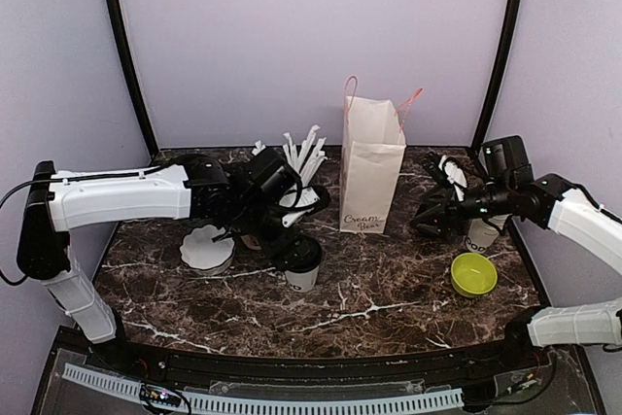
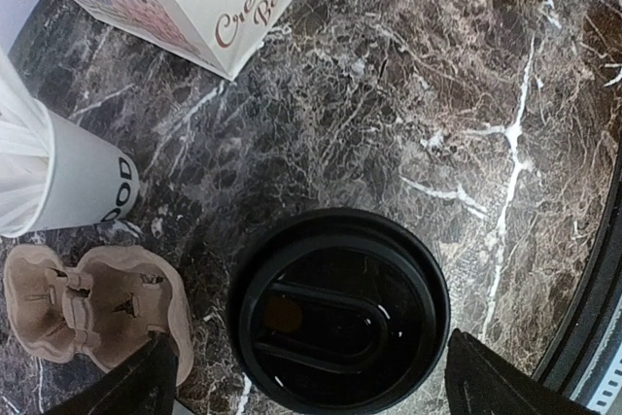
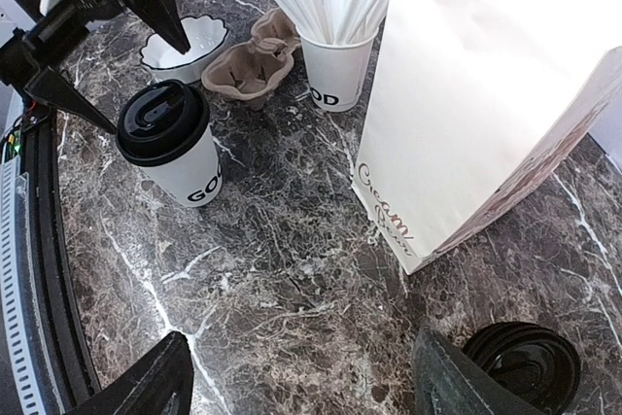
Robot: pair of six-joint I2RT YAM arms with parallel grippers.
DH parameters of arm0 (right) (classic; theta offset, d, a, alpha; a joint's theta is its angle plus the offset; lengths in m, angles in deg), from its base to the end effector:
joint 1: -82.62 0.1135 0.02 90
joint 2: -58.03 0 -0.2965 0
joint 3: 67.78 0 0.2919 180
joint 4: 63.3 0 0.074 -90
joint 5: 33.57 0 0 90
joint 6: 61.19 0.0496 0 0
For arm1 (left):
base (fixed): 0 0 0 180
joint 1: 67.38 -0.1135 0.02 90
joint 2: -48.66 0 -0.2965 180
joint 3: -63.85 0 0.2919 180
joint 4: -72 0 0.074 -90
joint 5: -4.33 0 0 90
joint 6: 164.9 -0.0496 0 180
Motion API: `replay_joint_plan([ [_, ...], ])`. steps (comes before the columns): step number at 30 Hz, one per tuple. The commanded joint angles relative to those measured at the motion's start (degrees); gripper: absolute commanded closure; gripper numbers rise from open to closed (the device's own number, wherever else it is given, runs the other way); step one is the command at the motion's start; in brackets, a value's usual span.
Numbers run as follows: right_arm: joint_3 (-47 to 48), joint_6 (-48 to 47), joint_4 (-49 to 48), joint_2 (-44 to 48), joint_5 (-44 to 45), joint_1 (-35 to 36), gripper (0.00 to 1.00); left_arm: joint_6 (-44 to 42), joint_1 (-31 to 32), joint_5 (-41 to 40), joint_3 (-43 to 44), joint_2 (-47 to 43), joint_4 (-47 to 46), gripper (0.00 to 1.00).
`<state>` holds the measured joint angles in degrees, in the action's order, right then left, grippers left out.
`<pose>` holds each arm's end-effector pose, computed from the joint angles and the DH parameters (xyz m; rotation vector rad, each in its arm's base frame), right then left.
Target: Pack the takeout coffee
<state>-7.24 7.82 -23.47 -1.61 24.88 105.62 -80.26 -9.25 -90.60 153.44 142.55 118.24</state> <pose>0.2222 0.1225 0.3009 -1.0923 1.9165 0.6358 0.2199 -0.3456 0.2921 1.2680 2.1219 -0.2986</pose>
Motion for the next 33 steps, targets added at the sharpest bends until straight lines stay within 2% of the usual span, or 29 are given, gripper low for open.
replay_joint_plan([
  [1, -0.8, -0.7, -4.3, 0.9, -2.0, -0.4, 0.22, 0.1, -0.2, 1.4, 2.0, 0.7, 3.0, 0.01],
  [16, -1.6, -1.5, -4.6, -0.1, -3.2, -0.3, 0.22, 0.9, -1.1, 4.1, 2.2, 4.2, 1.7, 0.03],
  [25, -1.9, -1.7, -4.8, -0.3, -3.3, -0.3, 0.23, 1.6, -1.3, 4.8, 2.8, 5.0, 2.0, 0.13],
  [33, -1.9, -1.7, -5.1, -1.0, -3.4, -0.3, 0.23, 4.1, -1.6, 4.6, 3.2, -0.1, 3.3, 0.20],
])
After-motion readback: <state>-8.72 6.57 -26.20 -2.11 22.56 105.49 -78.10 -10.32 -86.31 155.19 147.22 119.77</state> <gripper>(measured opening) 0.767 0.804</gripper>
